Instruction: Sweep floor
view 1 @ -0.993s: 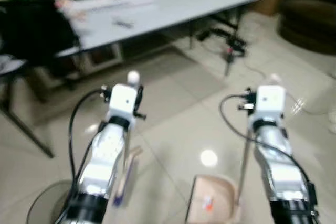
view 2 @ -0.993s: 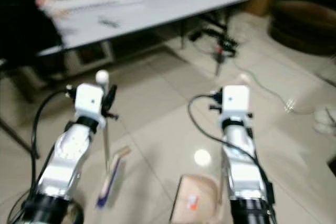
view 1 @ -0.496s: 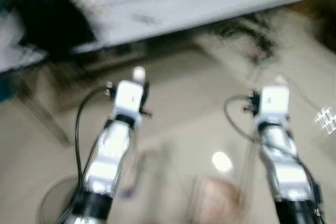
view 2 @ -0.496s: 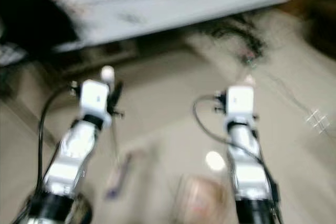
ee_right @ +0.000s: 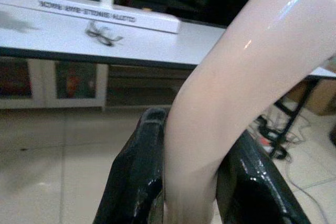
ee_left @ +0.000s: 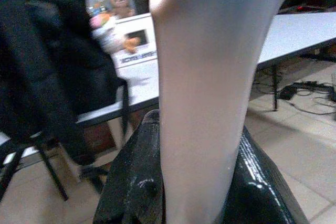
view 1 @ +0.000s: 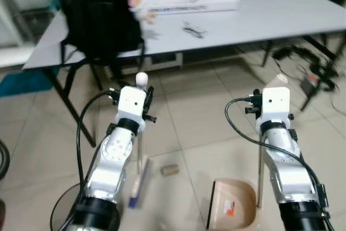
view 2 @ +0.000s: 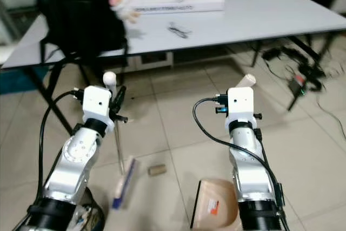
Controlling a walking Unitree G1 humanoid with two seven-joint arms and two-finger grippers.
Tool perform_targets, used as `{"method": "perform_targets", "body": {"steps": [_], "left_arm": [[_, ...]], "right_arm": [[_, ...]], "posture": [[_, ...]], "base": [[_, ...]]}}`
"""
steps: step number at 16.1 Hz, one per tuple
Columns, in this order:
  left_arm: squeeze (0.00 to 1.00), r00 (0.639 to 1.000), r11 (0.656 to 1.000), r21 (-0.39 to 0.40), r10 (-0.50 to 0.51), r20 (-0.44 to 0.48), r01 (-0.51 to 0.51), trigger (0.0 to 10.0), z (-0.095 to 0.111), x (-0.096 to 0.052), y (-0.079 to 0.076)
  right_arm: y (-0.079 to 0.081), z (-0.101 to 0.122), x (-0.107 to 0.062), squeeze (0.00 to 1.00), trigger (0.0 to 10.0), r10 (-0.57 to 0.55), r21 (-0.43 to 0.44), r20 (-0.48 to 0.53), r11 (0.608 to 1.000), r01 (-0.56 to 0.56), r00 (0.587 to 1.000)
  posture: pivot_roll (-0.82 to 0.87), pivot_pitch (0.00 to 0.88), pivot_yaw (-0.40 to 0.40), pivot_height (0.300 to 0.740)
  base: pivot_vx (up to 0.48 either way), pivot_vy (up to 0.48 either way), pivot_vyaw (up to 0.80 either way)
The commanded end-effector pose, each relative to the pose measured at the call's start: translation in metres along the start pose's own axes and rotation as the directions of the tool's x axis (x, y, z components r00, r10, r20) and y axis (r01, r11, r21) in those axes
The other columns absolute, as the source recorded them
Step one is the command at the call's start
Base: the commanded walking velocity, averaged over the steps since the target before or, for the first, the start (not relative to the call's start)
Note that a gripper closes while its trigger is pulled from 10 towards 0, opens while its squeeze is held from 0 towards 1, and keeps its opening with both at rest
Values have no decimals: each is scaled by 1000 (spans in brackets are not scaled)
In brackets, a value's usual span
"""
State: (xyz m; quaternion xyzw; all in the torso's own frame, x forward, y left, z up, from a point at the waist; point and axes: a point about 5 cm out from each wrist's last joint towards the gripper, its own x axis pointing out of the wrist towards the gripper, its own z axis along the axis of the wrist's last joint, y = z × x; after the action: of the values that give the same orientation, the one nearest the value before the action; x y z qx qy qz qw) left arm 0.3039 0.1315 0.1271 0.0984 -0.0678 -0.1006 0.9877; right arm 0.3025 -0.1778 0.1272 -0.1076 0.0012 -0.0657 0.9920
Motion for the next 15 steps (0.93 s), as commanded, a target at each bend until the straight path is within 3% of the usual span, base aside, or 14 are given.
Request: {"method": "perform_targets", "body": {"steps": [1,15], "left_arm": [[0,999,999,34,11,35,-12,10000,8,2,6],[0,999,999,32,-29,20,28,10000,3,1,-1]], "right_arm": [[2,9,2,0,10000,0,23,47,1000,-2,999],[1,8,3,0,10000,8,-13,68,1000,-7,998]], "posture": [[-114,0,53,740],[-117,0,59,740]], "base": [[416,0,0],[417,0,0]]}}
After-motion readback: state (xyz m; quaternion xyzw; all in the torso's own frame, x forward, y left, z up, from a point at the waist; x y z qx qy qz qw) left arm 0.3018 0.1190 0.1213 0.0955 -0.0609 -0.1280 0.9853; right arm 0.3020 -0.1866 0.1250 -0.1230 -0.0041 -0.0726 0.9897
